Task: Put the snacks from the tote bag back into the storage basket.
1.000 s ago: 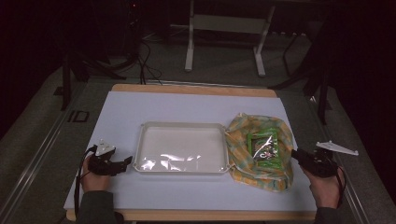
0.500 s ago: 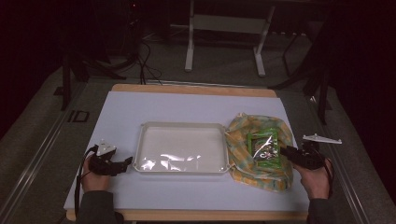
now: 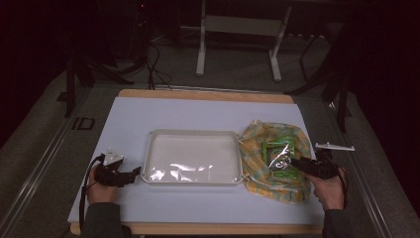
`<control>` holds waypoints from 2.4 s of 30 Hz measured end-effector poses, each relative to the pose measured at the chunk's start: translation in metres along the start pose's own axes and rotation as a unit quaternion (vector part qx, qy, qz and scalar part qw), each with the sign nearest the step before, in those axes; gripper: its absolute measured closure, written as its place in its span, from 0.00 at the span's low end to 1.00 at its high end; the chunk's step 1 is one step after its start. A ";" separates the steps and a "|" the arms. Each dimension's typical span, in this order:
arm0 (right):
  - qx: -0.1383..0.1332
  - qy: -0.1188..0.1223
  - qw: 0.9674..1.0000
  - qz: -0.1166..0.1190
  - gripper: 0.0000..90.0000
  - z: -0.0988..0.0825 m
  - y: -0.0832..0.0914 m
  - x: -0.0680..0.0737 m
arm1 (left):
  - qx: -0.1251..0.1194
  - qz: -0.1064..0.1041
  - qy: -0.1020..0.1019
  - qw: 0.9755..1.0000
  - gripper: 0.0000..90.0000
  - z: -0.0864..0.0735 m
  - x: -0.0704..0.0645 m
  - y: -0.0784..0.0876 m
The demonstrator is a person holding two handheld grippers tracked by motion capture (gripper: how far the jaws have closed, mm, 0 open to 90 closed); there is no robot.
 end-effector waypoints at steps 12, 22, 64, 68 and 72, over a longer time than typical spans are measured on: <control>0.036 -0.024 0.999 0.001 0.52 -0.001 -0.023 -0.006 | 0.002 -0.001 -0.002 1.000 0.24 0.000 0.000 -0.001; 0.060 -0.042 0.997 0.034 0.53 -0.001 -0.040 -0.006 | 0.004 -0.003 -0.002 1.000 0.24 0.000 0.000 -0.001; 0.001 -0.070 0.994 0.086 0.82 0.025 0.000 0.009 | 0.006 -0.003 -0.005 1.000 0.24 0.001 -0.001 -0.002; -0.004 -0.070 0.994 0.085 0.82 0.026 0.004 0.009 | 0.006 -0.003 -0.006 1.000 0.24 0.001 -0.001 -0.002; -0.007 -0.069 0.994 0.084 0.82 0.028 0.007 0.009 | 0.007 -0.003 -0.006 1.000 0.24 0.001 -0.001 -0.002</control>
Point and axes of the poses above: each handheld gripper's, and its own axes: y roughly backward along the jaws, z roughly out of its top, x roughly to its left, the point moved 2 cm from there along -y, roughly forward along the jaws, and after that the axes turned 14 degrees about -y, right-handed, at the moved point
